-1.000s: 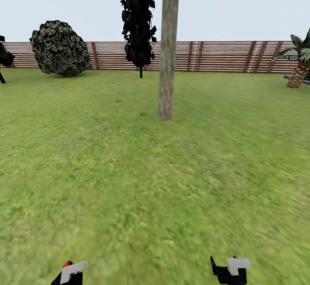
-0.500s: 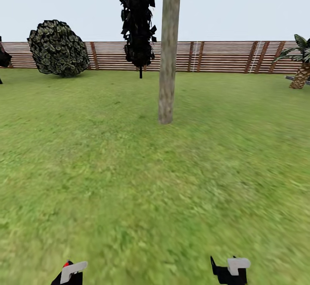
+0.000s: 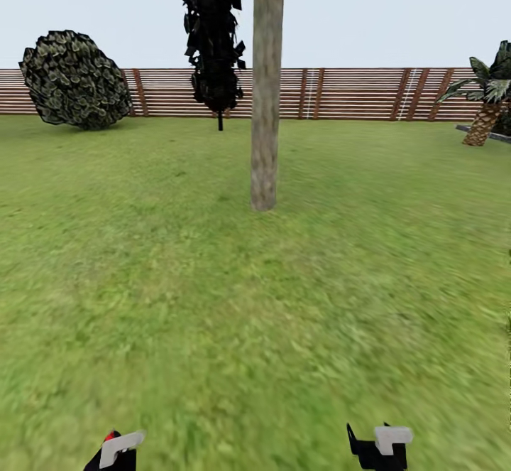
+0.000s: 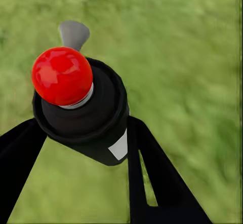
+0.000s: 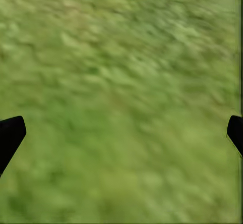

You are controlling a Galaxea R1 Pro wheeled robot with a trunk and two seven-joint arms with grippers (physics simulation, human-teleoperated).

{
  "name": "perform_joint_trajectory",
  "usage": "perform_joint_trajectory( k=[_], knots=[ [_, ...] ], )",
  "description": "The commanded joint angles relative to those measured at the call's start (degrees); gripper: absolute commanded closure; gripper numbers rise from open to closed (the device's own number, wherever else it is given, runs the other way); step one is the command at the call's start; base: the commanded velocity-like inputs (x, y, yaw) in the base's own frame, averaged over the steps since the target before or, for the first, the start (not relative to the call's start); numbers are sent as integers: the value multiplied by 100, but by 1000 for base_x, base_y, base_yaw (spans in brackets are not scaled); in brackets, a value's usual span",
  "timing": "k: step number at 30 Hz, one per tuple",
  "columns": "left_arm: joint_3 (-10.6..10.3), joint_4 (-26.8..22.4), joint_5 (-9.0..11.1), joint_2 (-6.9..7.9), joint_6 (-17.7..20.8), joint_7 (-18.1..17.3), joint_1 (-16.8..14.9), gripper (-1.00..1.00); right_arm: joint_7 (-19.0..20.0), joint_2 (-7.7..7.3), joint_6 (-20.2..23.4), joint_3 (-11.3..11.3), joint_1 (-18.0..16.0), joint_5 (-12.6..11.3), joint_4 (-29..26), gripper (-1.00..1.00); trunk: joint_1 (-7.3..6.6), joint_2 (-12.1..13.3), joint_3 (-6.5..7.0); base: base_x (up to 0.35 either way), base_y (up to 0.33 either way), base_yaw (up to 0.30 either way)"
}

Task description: In the garden, pick up the pesticide atomizer on the floor and spray pesticide onto both trees until each tree trunk is fully covered.

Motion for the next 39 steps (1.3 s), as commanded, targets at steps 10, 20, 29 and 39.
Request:
perform_joint_trajectory(
  k=[10, 20, 29, 39],
  knots=[
    [19, 6, -58, -2, -18, 24, -3, 100, 18, 0, -18, 2, -4, 1, 6, -100, 2, -2, -5, 338, 0, -28],
    [24, -22, -53, -36, -18, -29, -3, 100, 0, -180, -22, -7, -4, -2, 12, -100, 2, -2, -5, 338, 0, 0],
    [39, 35, -58, 7, -209, -20, 48, 100, 11, -174, -23, 1, -4, 7, 22, -100, 2, -2, -5, 338, 0, 0],
    [39, 39, -69, 5, -532, 32, 119, 100, -10, -111, -17, 2, 3, -19, 155, -100, 2, -2, -5, 338, 0, 0]
  ],
)
